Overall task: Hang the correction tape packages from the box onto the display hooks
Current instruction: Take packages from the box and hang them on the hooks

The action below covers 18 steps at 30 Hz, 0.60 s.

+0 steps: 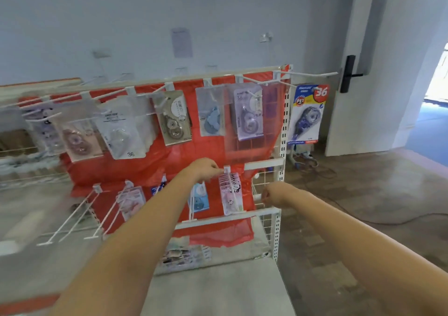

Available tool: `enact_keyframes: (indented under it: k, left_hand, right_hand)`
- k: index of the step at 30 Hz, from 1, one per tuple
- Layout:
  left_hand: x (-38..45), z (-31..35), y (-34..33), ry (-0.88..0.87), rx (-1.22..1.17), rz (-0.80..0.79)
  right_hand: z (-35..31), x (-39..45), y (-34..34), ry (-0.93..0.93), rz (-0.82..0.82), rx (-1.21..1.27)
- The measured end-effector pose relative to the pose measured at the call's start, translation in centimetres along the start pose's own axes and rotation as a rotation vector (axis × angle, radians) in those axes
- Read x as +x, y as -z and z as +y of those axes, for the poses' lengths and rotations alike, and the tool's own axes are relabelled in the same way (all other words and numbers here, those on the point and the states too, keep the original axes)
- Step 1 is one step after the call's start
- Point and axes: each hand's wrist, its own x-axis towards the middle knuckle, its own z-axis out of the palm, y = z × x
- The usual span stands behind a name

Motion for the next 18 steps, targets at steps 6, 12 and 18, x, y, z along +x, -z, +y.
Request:
enact_keyframes:
  k: [6, 12, 18]
  left_hand:
    - [-9.0, -4.8, 0.3, 0.135, 0.321, 0.063]
    - [-17.9, -11.1, 1.6, 0.288, 0.351, 0.185]
    - [-24.9, -18.0, 4.1, 0.393, 0.349, 0.276]
  right_hand:
    - [-6.4, -1.4, 0.2, 0.113, 0.068, -0.009]
    - [-17.0, -2.5, -0.1, 0.296, 0.136, 0.007]
    - [-28.5, -3.4, -1.0, 0.446, 0.183, 0.036]
